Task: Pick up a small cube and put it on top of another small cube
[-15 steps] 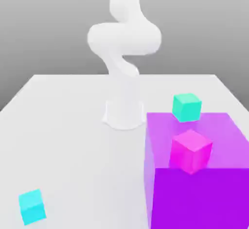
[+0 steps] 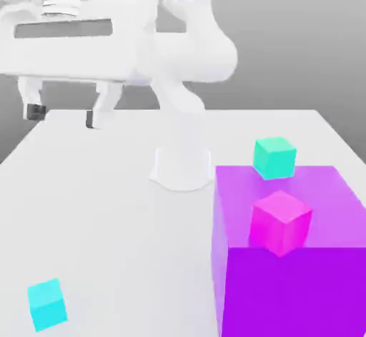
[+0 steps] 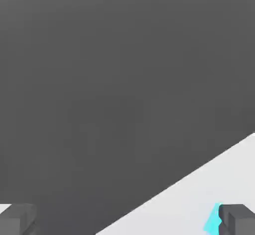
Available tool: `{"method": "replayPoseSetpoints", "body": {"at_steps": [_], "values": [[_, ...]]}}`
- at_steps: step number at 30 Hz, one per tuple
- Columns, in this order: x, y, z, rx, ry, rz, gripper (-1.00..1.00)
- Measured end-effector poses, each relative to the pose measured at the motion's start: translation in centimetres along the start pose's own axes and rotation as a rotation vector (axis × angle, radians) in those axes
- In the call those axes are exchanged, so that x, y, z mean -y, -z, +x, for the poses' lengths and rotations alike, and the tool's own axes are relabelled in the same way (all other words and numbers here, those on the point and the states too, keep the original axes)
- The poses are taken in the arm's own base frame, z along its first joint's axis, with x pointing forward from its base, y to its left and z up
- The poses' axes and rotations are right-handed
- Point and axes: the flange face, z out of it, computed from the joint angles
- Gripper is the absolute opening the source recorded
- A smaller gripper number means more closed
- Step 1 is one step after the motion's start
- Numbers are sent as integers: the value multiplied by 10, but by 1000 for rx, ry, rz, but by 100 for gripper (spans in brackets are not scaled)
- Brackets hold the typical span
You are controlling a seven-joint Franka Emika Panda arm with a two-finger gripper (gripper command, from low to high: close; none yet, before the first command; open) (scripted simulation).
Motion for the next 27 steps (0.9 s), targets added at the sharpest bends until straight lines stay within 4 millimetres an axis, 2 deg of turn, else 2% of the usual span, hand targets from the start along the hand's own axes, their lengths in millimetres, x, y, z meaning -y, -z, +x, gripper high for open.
{"method": "replayPoseSetpoints", "body": {"at_steps": [5,12,16,17,22,23,25,27], "values": [[-40,-91,35,27,-194,-132,0],[-110,-208,48,76,-423,-305,0],[-131,-261,43,80,-451,-324,0],[-136,-272,41,81,-451,-325,-100],[-135,-272,41,80,-451,-323,-100],[-138,-278,40,80,-452,-324,-100],[-134,-266,42,80,-453,-324,-100],[-127,-244,46,81,-452,-324,-100]]}}
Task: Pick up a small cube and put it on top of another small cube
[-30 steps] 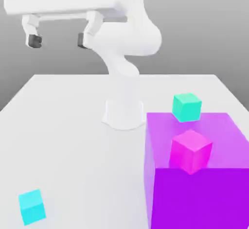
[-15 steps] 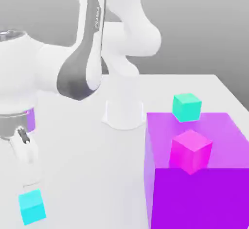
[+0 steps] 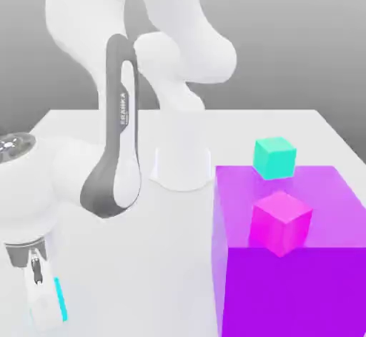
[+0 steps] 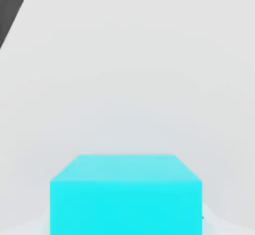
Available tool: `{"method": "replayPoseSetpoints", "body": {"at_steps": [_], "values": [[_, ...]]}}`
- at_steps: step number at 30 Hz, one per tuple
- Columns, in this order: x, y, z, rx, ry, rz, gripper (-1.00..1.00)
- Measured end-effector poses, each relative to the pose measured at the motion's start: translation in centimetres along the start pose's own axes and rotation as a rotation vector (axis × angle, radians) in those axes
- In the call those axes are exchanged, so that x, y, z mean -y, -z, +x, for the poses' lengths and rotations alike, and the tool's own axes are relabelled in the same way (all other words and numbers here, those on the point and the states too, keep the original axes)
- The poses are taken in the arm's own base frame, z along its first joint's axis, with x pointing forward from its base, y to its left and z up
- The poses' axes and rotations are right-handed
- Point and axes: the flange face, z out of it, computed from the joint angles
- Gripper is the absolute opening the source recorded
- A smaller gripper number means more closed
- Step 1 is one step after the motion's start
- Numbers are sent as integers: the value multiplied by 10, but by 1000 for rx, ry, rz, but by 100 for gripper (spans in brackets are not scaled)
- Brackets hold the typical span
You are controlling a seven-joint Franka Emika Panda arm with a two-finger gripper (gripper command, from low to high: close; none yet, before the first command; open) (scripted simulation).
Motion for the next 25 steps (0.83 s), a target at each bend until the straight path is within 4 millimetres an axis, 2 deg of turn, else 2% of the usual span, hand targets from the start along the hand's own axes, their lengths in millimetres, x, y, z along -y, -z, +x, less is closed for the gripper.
{"method": "replayPoseSetpoints", "body": {"at_steps": [2,3,6,9,12,14,17,18,19,21,22,25], "values": [[2,26,-6,1,21,0,-100],[8,41,-23,3,73,1,-100],[24,88,-85,8,264,2,-100],[27,139,-156,12,473,3,-100],[10,191,-240,14,711,2,-100],[-9,227,-285,14,853,2,-100],[-49,280,-347,9,1066,0,-100],[-55,283,-353,8,1096,-1,-100],[-57,276,-354,7,1107,-1,-100],[-58,249,-354,6,1113,-1,-100],[-58,240,-354,6,1114,-2,100],[-58,240,-354,6,1114,-2,100]]}}
